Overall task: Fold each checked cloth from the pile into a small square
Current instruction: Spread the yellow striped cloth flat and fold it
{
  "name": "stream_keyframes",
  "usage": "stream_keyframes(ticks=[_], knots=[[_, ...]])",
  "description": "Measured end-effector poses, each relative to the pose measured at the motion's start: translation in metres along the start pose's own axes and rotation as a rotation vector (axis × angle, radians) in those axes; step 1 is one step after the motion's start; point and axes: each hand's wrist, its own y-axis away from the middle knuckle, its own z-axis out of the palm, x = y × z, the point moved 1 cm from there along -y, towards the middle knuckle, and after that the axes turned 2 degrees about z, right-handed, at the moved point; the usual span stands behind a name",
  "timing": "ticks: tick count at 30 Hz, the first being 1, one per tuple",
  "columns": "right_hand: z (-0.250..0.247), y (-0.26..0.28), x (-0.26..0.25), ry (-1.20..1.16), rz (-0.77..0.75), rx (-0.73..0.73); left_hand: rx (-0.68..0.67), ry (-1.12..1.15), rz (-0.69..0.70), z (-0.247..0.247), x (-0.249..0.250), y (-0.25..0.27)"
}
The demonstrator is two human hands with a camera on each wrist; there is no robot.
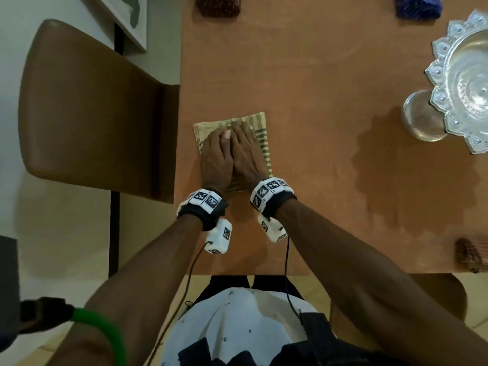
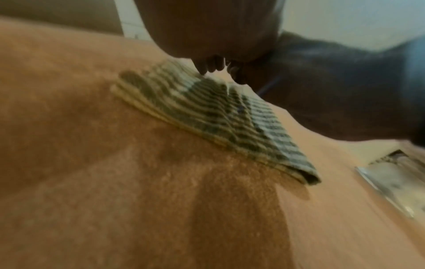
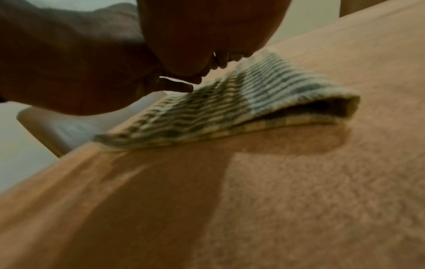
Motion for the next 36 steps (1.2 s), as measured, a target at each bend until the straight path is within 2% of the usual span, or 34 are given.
stream_keyframes(ticks=[1, 3, 6, 9, 13, 16, 18, 22, 24, 25, 26, 27, 28, 29, 31, 32, 36], knots=[[0.006, -0.003, 0.005, 0.034, -0.023, -0.060, -0.025, 0.006, -0.046, 0.005, -0.005, 0.001], [0.014, 0.000, 0.014, 0.054, -0.053, -0.067, -0.100, -0.149, -0.021, 0.010, -0.016, 0.003], [0.015, 0.009, 0.027, 0.036, -0.059, 0.056, -0.204, -0.530, 0.103, 0.010, -0.029, 0.005], [0.007, 0.016, 0.051, 0.019, 0.048, 0.130, -0.295, -0.653, 0.144, 0.007, -0.032, 0.008], [-0.002, 0.007, 0.034, 0.039, 0.127, 0.154, -0.331, -0.720, 0.143, 0.006, -0.029, 0.008], [0.006, -0.002, 0.001, -0.077, 0.061, 0.076, -0.407, -0.803, 0.164, 0.004, -0.029, 0.009], [0.010, -0.002, 0.008, -0.101, 0.060, 0.070, -0.399, -0.823, 0.178, 0.002, -0.029, 0.010], [0.006, 0.000, 0.040, -0.050, 0.269, 0.158, -0.383, -0.757, 0.134, -0.001, -0.021, 0.004], [0.001, 0.003, 0.024, -0.094, 0.287, 0.192, -0.391, -0.769, 0.107, -0.004, -0.014, 0.006], [0.000, 0.004, 0.006, -0.153, 0.226, 0.192, -0.458, -0.750, 0.076, -0.010, -0.011, 0.010], [0.002, 0.008, -0.012, -0.213, 0.147, 0.168, -0.583, -0.694, 0.026, -0.014, -0.010, 0.017], [0.005, 0.013, -0.028, -0.264, 0.088, 0.136, -0.773, -0.626, -0.056, -0.019, -0.008, 0.024], [0.010, 0.019, -0.038, -0.297, 0.071, 0.120, -0.885, -0.575, -0.108, -0.024, -0.008, 0.030], [0.015, 0.021, -0.040, -0.309, 0.090, 0.121, -0.823, -0.586, -0.048, -0.025, -0.010, 0.028], [0.019, 0.023, -0.027, -0.275, 0.146, 0.117, -0.548, -0.802, 0.197, -0.020, -0.013, 0.016], [0.020, 0.026, -0.015, -0.226, 0.153, 0.110, -0.490, -0.846, 0.223, -0.013, -0.018, 0.011], [0.017, 0.048, 0.034, 0.004, 0.193, 0.097, -0.384, -0.737, 0.196, -0.007, -0.030, 0.006]])
